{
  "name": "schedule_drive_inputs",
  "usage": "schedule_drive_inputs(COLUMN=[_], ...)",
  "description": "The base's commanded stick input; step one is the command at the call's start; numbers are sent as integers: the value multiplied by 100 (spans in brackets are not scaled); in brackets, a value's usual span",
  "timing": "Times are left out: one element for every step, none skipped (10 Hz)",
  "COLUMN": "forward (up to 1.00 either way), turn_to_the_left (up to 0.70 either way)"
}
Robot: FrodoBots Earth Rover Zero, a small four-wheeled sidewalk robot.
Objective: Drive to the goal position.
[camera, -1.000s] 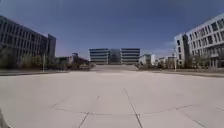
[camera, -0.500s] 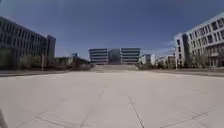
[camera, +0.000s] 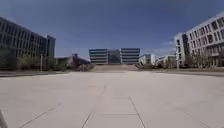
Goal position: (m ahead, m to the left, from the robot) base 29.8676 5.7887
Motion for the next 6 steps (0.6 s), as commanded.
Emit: schedule_drive_inputs(forward=[70,70,70,70,70,70], turn_to_the_left=[-5,-5,-5,-5,-5,-5])
